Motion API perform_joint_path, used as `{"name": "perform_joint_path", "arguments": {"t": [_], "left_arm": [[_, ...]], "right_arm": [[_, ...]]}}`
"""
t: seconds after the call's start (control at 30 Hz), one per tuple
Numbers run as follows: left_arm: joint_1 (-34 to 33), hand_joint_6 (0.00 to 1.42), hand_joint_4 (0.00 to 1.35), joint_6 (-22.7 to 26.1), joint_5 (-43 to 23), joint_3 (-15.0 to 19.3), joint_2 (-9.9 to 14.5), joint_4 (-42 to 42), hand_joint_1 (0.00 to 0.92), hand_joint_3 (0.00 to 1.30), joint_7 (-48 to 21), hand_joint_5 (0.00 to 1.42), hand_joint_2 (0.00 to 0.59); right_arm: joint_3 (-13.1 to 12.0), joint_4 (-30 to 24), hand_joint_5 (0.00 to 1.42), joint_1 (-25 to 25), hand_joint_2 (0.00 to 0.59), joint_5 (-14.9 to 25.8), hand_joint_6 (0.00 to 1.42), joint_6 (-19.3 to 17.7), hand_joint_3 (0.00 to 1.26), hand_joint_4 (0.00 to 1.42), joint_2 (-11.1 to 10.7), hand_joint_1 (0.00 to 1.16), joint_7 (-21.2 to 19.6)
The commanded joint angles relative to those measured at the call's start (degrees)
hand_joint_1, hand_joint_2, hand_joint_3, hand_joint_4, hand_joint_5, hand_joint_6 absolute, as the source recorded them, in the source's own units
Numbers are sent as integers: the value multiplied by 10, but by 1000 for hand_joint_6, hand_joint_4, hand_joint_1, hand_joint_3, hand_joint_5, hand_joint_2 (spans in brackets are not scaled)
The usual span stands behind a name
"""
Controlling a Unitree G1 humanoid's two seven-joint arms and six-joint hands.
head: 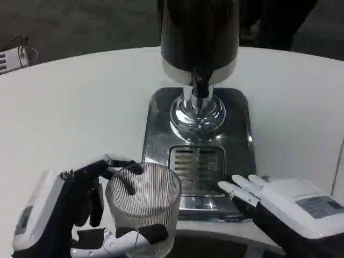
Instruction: Grasp the cup under the faucet to collect the drink, then remove the cup.
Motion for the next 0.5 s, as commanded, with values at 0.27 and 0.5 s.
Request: {"name": "perform_joint_path", "arguments": {"t": [0.27,0.5], "left_arm": [[6,1424,1130,-17,-15,8,-4,-15,587,976,-1,1270,0],[9,1424,1130,-18,-16,9,-4,-19,587,976,-1,1270,0]], "right_arm": [[-4,-14,0,9,420,0,0,0,65,0,2,617,7],[-3,-17,0,9,420,-1,0,1,65,0,3,617,9]]}}
